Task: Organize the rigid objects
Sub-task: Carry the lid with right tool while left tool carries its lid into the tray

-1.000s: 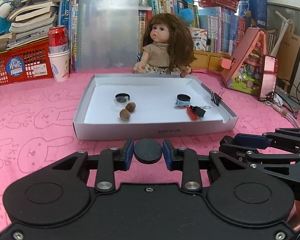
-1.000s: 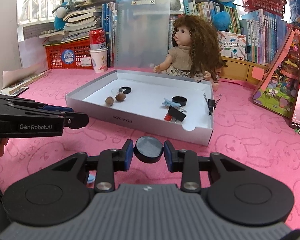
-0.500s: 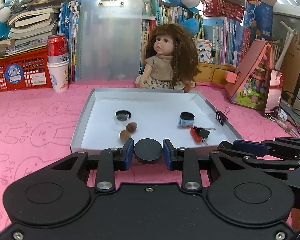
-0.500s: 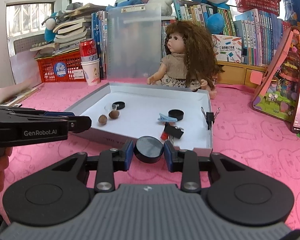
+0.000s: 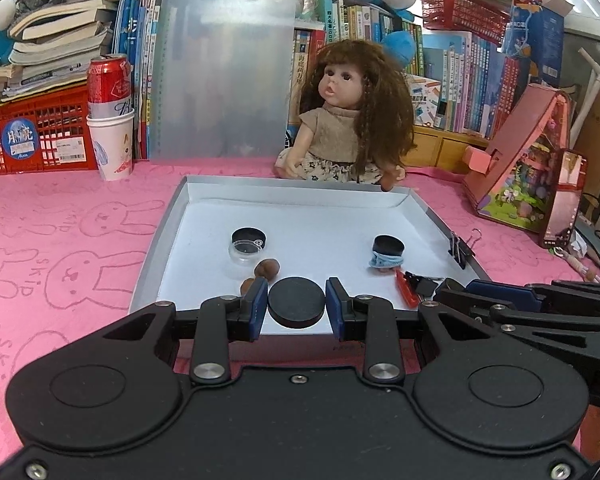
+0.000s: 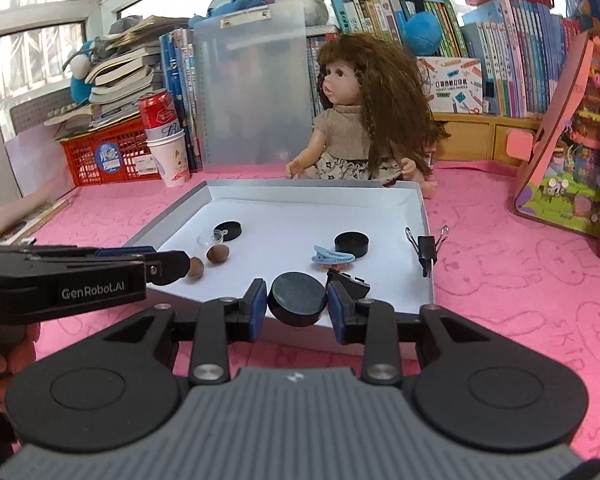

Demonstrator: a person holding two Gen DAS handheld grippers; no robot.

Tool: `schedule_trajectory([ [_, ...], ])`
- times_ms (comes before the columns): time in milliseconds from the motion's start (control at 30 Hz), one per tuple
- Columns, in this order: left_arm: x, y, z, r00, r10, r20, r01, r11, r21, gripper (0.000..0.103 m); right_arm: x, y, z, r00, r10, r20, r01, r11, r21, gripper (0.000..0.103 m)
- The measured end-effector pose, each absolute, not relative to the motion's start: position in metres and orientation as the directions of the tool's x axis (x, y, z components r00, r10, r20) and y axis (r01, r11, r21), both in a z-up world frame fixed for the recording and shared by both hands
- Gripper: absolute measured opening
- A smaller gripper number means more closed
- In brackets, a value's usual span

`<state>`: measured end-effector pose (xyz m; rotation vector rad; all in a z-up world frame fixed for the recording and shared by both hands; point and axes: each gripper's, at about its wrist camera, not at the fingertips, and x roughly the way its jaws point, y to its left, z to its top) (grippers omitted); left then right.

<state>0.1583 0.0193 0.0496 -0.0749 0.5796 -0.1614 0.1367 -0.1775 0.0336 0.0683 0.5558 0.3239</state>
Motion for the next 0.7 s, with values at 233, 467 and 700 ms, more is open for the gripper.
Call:
schedule_trajectory([
  [233,0.179,0.019,0.040,0.810,-0.162,-0.564,0.112,0.986,-0.121,0.030,0.154,-0.179,0.028,0.785,0.369,-0.497,-0.287,0.928,0.236,0.039],
  [467,0.196,0.020,0.029,0.798,-0.148,-0.584,0.098,0.988,-0.116,0.030,0.170,-0.172,0.018,0.771,0.380,-0.510,-0.291,0.924,0.249,0.039],
  [700,0.207,0.022,0.018,0.794,-0.128,-0.595,0.085,0.991,-0.099,0.030,0.184,-0.169,0.008,0.753,0.372,-0.542,-0.283,0.928,0.245,0.039],
])
